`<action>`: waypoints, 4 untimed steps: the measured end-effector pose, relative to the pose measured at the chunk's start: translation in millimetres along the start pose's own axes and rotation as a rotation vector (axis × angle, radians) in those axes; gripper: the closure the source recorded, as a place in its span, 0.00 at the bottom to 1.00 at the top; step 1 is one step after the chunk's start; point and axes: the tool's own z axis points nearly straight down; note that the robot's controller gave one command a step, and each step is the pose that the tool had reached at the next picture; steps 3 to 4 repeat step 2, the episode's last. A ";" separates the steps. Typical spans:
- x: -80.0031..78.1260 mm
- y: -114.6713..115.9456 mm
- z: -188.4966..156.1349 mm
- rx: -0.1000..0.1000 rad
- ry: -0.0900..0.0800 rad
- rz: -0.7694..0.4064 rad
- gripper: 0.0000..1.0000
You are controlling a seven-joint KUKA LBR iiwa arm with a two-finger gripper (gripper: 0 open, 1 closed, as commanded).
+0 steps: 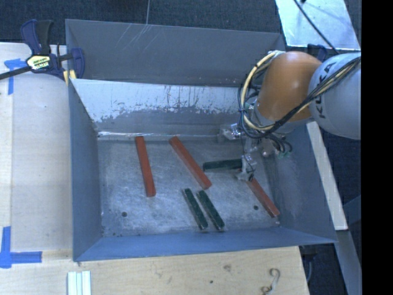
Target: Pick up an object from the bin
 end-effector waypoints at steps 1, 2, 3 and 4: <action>-0.6 -0.2 -1.0 0.000 -0.002 0.001 1.00; -1.9 -0.9 -18.9 0.001 -0.002 0.002 1.00; -1.9 -0.9 -18.9 0.001 -0.002 0.002 1.00; -1.9 -0.9 -18.9 0.001 -0.002 0.002 1.00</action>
Offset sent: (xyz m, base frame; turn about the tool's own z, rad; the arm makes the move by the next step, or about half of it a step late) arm 0.0000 0.0000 0.0000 0.0000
